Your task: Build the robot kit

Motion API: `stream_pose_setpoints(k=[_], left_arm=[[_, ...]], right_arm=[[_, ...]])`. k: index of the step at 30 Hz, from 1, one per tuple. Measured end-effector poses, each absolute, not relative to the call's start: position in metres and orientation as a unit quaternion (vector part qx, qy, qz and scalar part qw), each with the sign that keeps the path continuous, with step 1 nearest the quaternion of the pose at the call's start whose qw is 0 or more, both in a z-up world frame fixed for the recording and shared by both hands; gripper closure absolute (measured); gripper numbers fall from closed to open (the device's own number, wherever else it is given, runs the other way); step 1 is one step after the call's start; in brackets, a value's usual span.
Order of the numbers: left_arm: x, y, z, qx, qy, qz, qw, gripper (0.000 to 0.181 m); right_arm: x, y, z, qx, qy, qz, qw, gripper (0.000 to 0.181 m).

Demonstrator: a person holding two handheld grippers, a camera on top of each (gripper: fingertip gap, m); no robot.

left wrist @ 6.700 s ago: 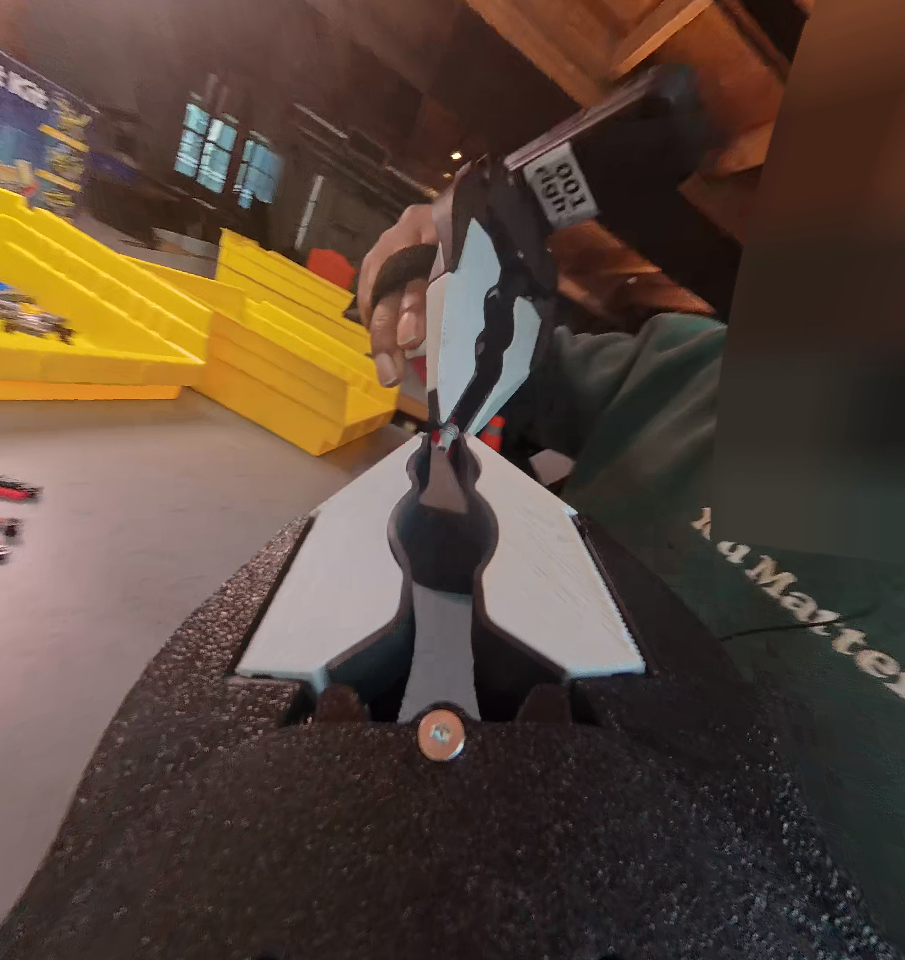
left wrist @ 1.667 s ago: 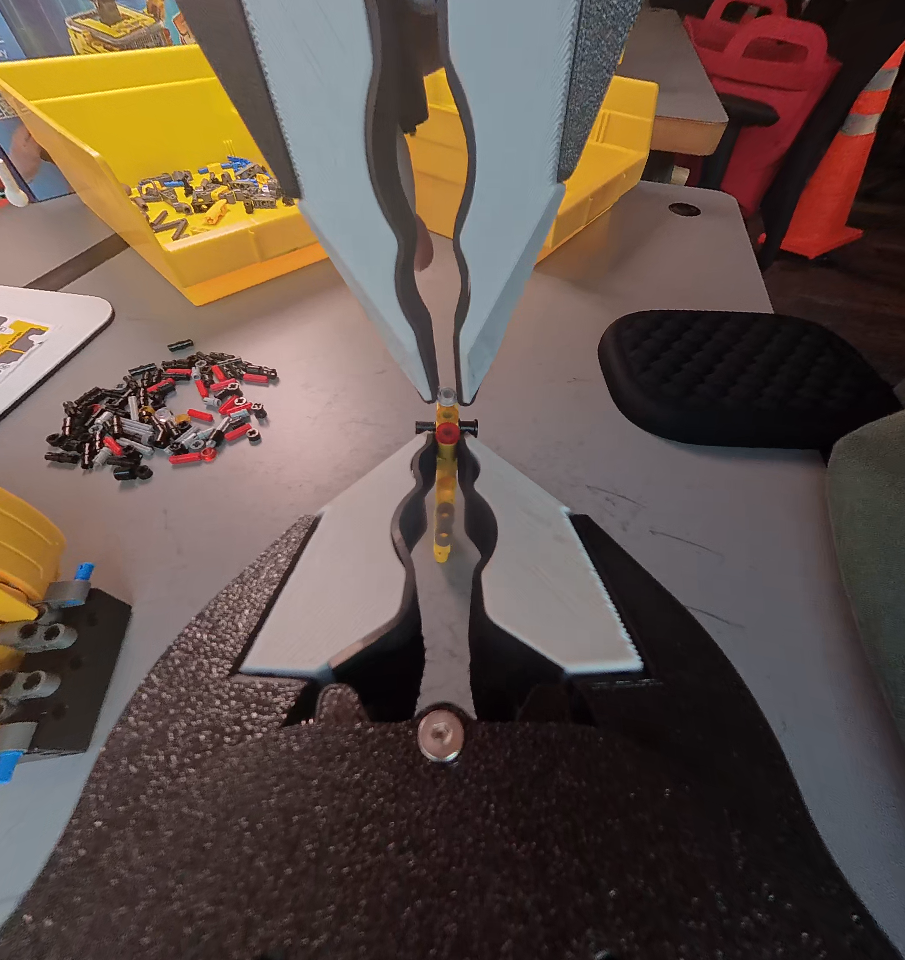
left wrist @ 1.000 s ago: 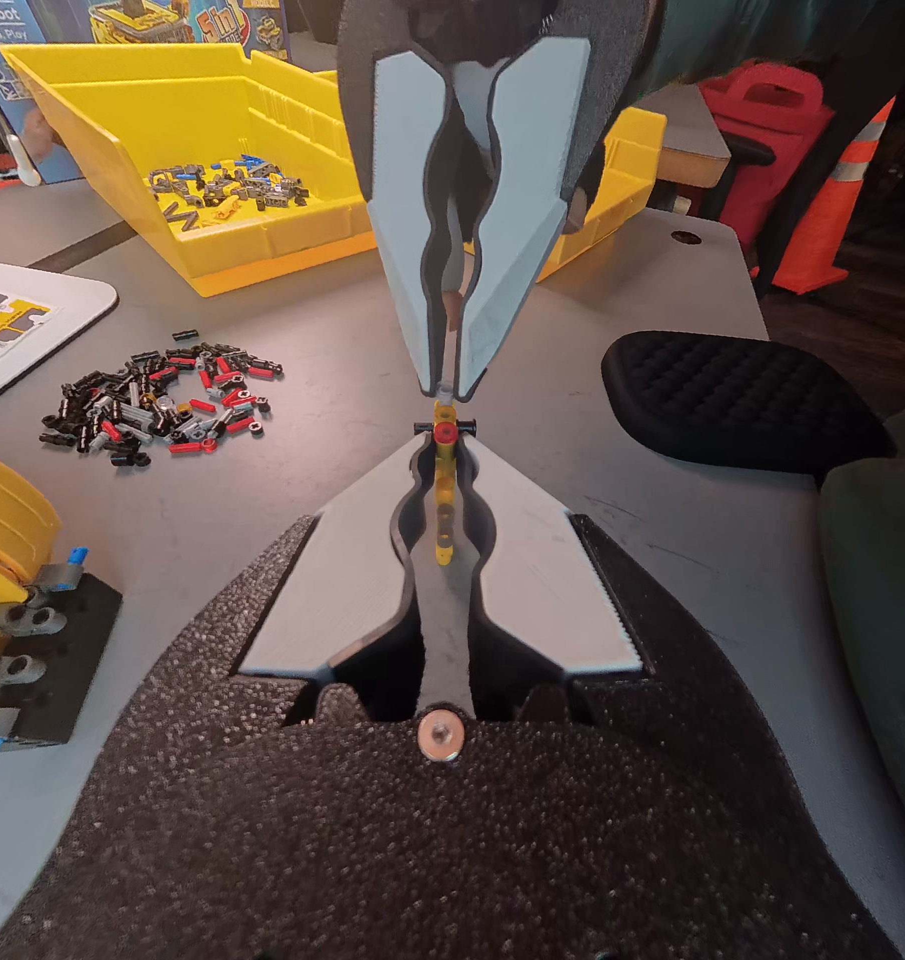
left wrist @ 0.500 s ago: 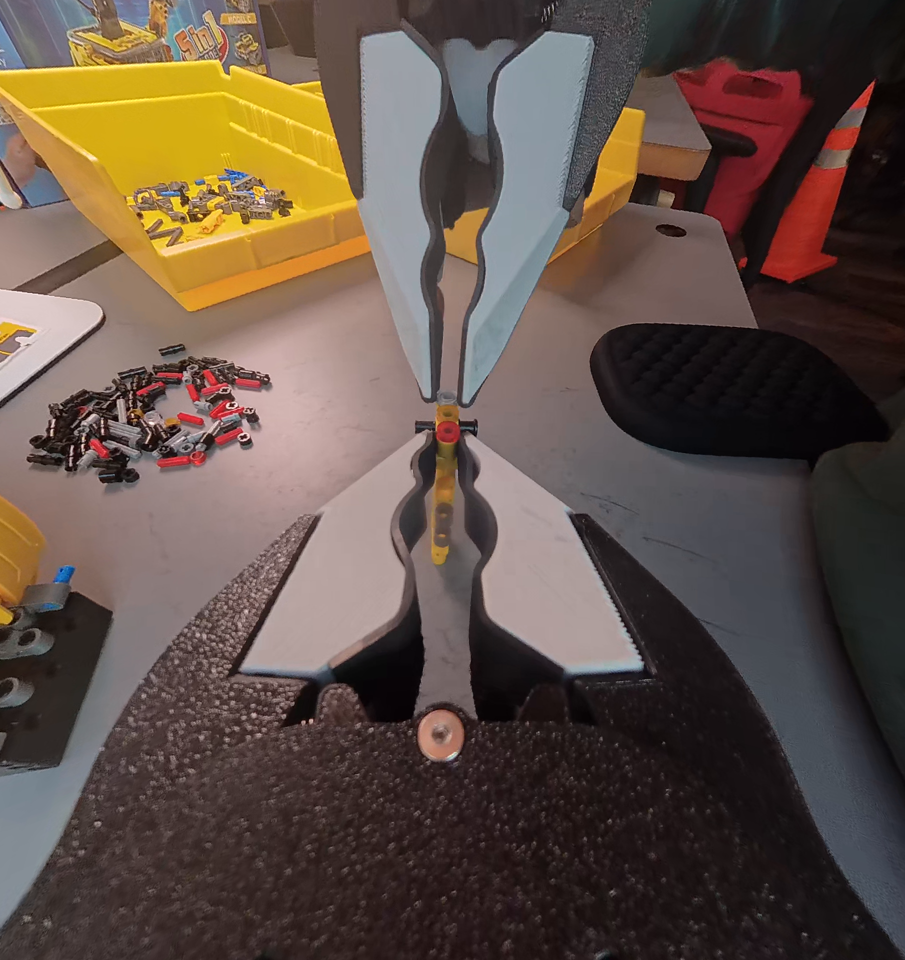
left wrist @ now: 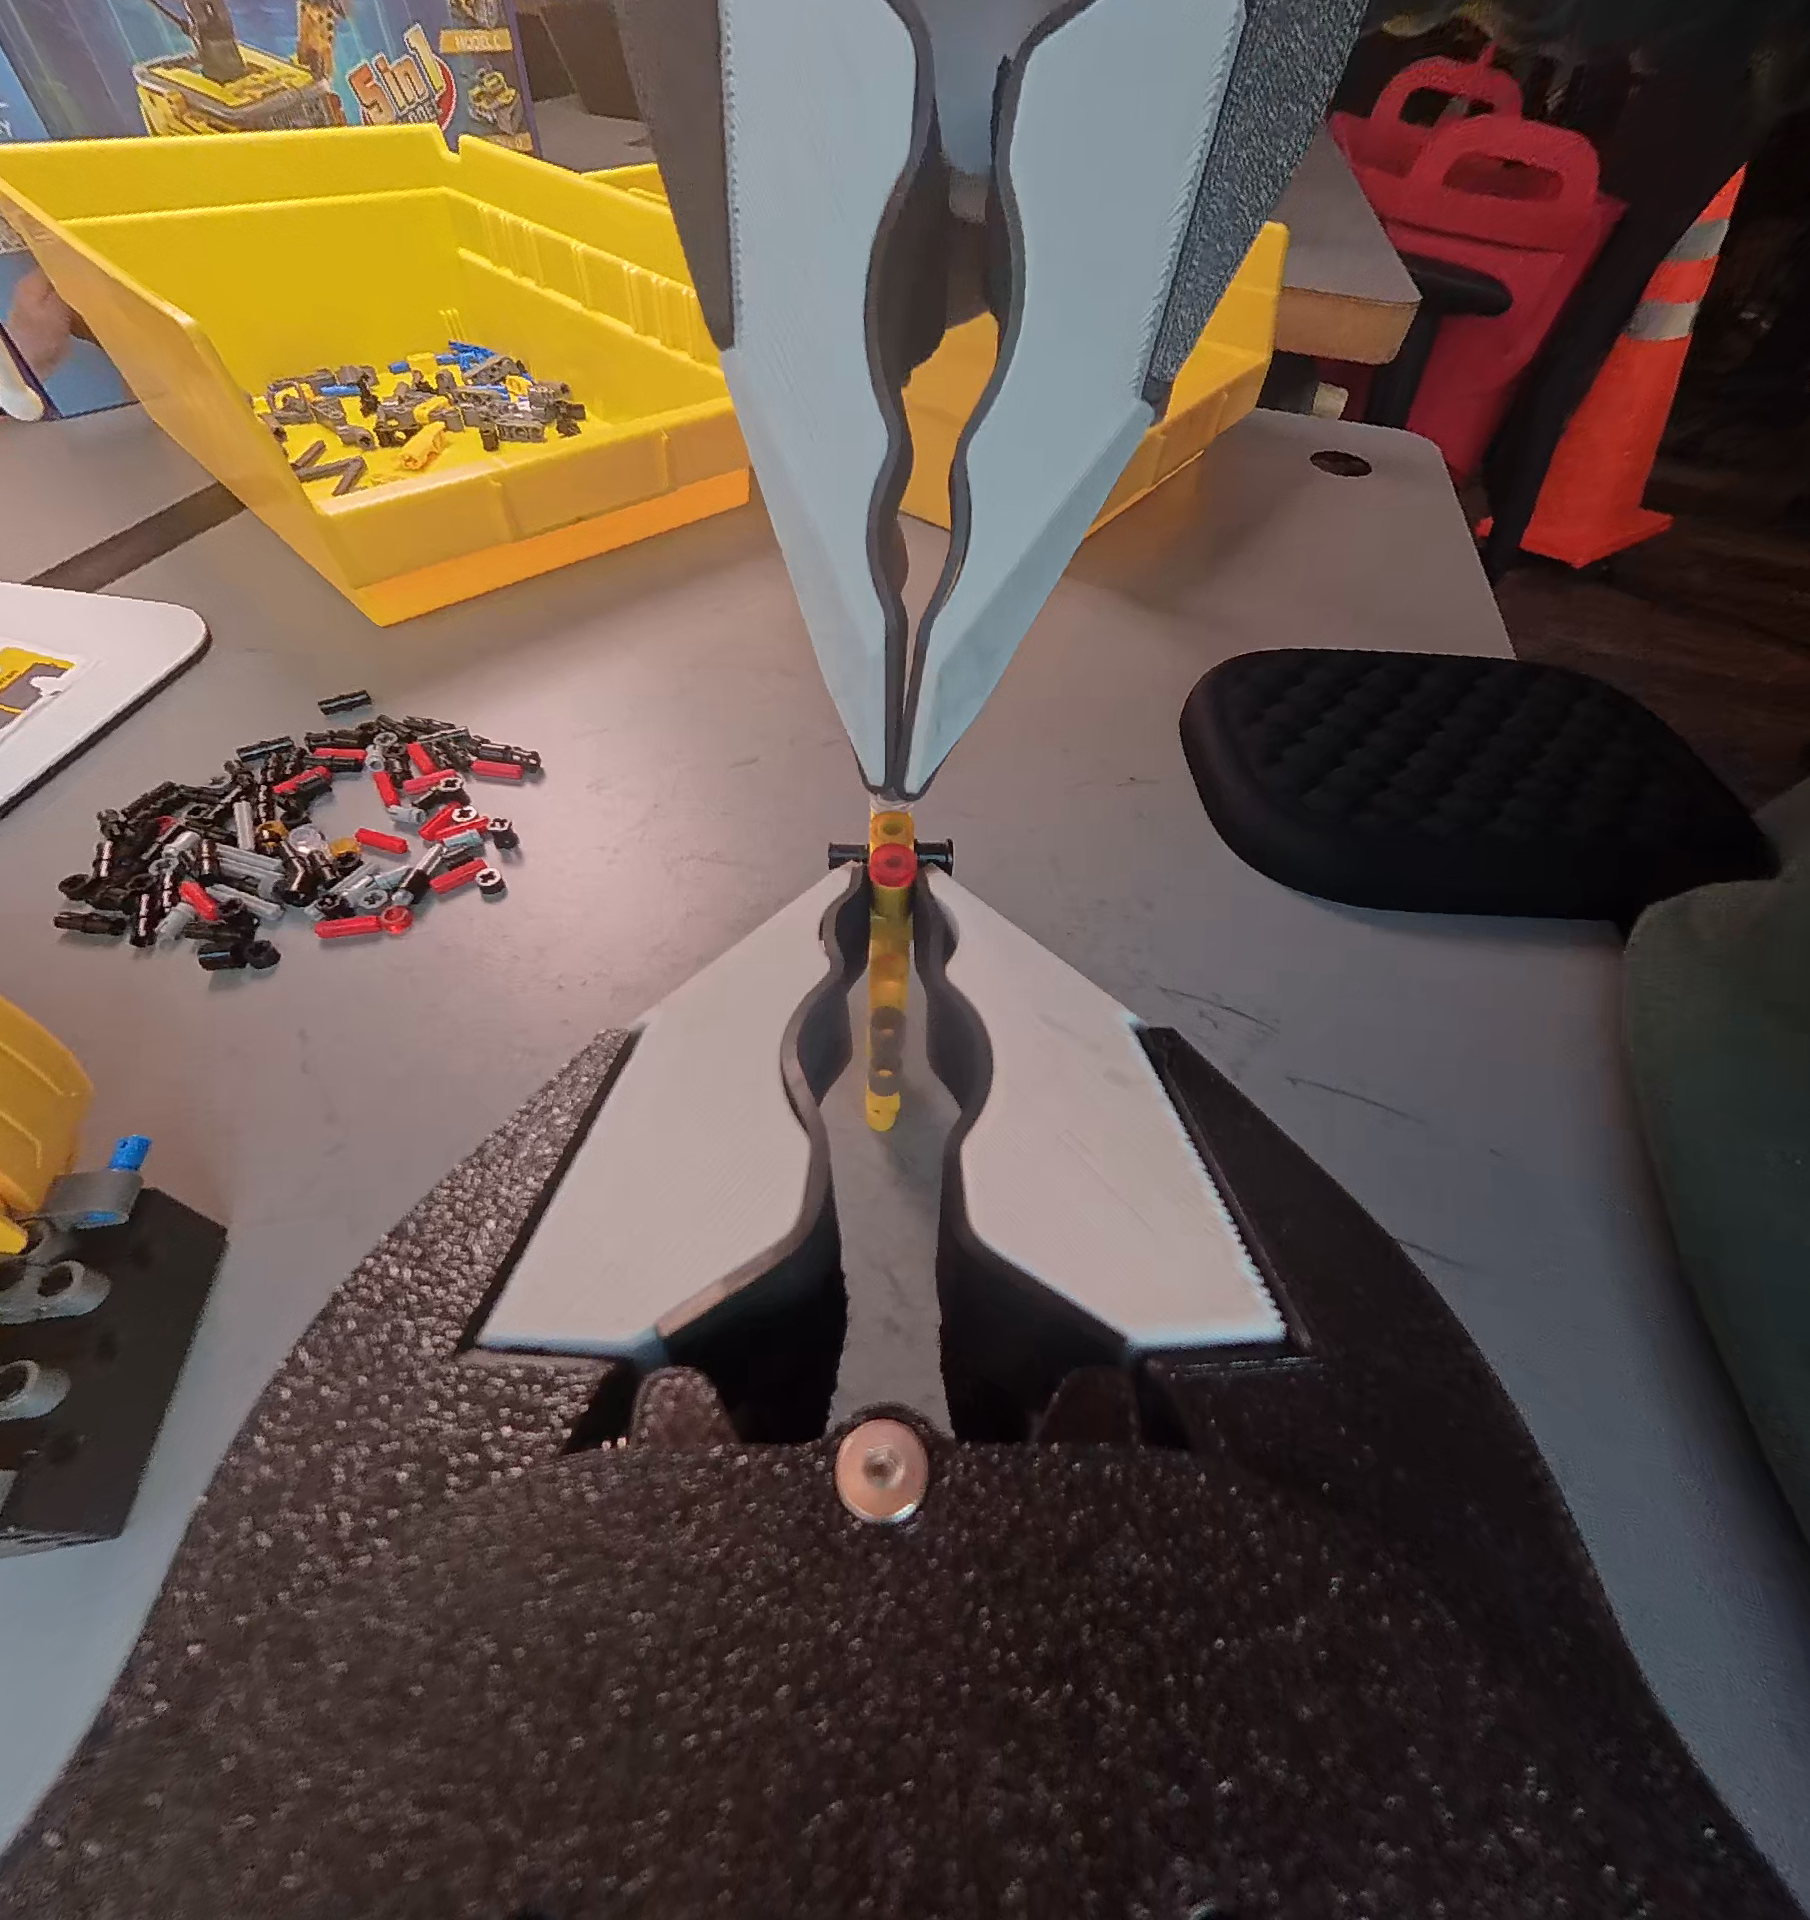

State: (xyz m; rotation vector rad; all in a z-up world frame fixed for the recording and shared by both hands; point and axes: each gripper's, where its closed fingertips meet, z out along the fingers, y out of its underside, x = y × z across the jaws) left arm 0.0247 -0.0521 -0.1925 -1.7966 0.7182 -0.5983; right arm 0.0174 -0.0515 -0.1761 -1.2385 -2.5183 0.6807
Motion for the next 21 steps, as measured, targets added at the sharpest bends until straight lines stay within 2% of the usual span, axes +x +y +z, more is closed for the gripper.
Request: stream_pose_setpoints(k=[8,11,14,17,21], left_arm=[[0.025,-0.052,-0.193,-0.754,0.302,-0.245,0.530,0.174],[0.025,-0.052,-0.193,-0.753,0.301,-0.251,0.530,0.174],[0.024,-0.053,-0.192,-0.750,0.294,-0.267,0.529,0.174],[0.022,-0.055,-0.192,-0.747,0.284,-0.299,0.522,0.174],[0.019,-0.053,-0.192,-0.750,0.271,-0.319,0.513,0.174]], right_arm=[[0.018,-0.052,-0.178,-0.433,-0.874,0.205,0.078,0.181],[0.018,-0.052,-0.178,-0.437,-0.871,0.210,0.083,0.181],[0.016,-0.052,-0.176,-0.419,-0.869,0.229,0.130,0.181],[0.007,-0.048,-0.163,-0.440,-0.817,0.313,0.201,0.162],[0.012,-0.047,-0.162,-0.466,-0.739,0.422,0.243,0.139]])
